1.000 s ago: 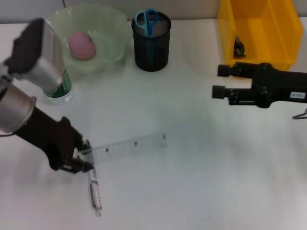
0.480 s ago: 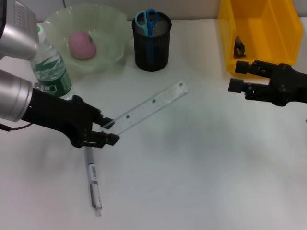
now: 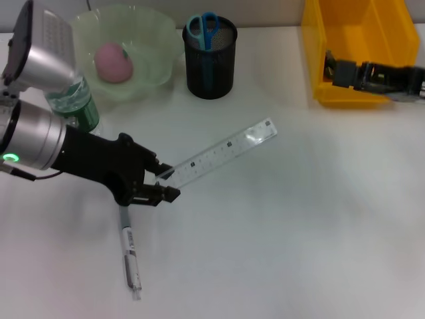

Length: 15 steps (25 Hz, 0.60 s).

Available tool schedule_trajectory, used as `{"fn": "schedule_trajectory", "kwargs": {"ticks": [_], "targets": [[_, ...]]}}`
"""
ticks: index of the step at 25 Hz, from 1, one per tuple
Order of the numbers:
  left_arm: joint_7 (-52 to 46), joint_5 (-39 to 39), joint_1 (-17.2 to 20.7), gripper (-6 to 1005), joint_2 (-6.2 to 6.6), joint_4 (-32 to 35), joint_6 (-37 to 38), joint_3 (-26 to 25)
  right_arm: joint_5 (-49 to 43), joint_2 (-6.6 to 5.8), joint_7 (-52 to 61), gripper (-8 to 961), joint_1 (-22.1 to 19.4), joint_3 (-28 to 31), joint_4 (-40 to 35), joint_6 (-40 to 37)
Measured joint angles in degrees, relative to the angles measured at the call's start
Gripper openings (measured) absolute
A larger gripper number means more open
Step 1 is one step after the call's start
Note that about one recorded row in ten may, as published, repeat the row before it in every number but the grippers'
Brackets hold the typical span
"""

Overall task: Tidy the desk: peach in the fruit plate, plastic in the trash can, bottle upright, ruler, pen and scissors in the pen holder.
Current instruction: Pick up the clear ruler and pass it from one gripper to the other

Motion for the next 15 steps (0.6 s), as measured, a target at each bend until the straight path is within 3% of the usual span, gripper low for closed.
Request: {"fn": "schedule_trajectory", "kwargs": {"ticks": [6, 15], "targets": [[0.4, 0.0, -1.8, 385, -0.05, 0.1, -3.3, 1.8, -9.6, -1.84, 15.7, 800, 5.1, 2.6, -0.2, 1.5], [0.3, 0.3, -4.0, 385, 0.03, 0.2, -6.0, 4.7, -15.0, -2.83, 23.2, 800, 10.7, 0.9, -0.1, 0.6]]}}
